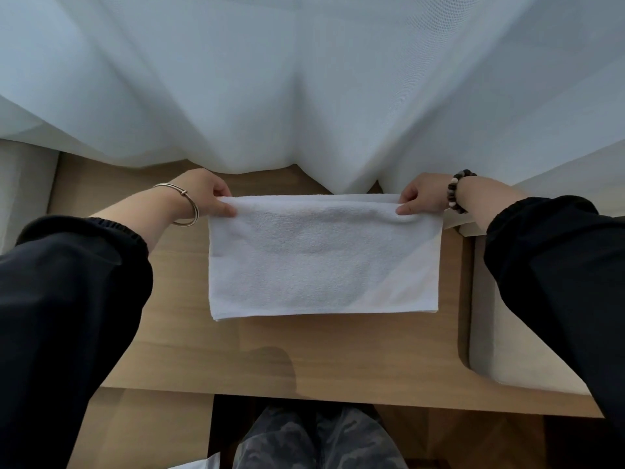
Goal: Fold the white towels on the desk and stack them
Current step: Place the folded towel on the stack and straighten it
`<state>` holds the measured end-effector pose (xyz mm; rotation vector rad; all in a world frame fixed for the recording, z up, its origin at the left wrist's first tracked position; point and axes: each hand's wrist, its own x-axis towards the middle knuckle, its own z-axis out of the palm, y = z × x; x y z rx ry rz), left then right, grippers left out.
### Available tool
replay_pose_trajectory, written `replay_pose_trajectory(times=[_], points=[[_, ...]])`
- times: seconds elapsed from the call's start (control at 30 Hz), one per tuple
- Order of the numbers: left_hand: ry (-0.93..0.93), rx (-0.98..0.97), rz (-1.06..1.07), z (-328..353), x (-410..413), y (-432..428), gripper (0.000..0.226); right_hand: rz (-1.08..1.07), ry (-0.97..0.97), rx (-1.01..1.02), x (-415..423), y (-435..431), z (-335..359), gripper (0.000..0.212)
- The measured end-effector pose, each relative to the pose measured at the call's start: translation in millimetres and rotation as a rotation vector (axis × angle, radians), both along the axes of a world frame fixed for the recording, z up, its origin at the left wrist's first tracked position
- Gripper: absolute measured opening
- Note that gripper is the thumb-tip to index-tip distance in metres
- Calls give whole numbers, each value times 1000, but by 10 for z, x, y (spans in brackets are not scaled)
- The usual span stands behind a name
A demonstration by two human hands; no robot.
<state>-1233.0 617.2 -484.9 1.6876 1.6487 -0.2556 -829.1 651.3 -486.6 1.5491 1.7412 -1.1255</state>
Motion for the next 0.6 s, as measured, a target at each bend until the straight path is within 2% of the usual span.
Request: replay_pose_trajectory(times=[0.1, 0.2, 0.27, 0.37, 0.47, 0.6], points=[[12, 11, 1, -18, -21, -12, 13, -12, 11, 52, 12, -21, -29, 21], [12, 7, -14, -3, -40, -15, 11, -51, 39, 58, 7, -22, 4, 36], [21, 11, -42, 20, 3, 4, 16, -34, 39, 29, -31, -6, 50, 38], [56, 27, -102, 31, 205, 65, 33, -16, 48, 3, -120, 24, 76, 26], [20, 6, -168, -12, 591, 130, 34, 25, 32, -21, -234, 53, 38, 19], [-44, -61, -209, -125, 1048, 234, 37, 96, 14, -30, -410, 93, -40, 34]])
